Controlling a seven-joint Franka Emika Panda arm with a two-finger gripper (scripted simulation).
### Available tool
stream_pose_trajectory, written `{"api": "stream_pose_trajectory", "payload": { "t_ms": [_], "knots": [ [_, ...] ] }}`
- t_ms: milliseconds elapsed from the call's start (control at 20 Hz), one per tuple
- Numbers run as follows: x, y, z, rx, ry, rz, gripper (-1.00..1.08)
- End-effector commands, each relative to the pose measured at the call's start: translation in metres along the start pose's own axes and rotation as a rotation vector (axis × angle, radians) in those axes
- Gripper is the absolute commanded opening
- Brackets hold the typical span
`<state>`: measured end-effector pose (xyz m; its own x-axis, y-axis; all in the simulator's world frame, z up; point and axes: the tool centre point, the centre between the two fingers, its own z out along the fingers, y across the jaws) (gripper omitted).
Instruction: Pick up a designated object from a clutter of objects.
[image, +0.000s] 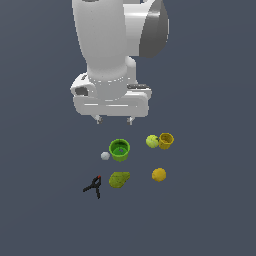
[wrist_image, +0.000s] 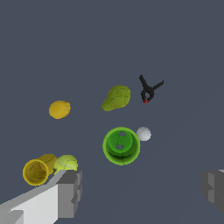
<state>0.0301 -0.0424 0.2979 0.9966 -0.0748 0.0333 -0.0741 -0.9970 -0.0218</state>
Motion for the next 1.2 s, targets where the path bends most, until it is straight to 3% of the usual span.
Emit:
{"api": "stream_pose_trajectory", "payload": {
  "t_ms": [0,650,1150],
  "knots": [
    [0.011,0.005,0.011,0.0,-0.002,0.018,1.0],
    [0.076,0.044,0.104,-0.005,-0.016,0.142,1.0],
    [0.107,0.076,0.187,-0.017,-0.025,0.228,1.0]
  ]
}}
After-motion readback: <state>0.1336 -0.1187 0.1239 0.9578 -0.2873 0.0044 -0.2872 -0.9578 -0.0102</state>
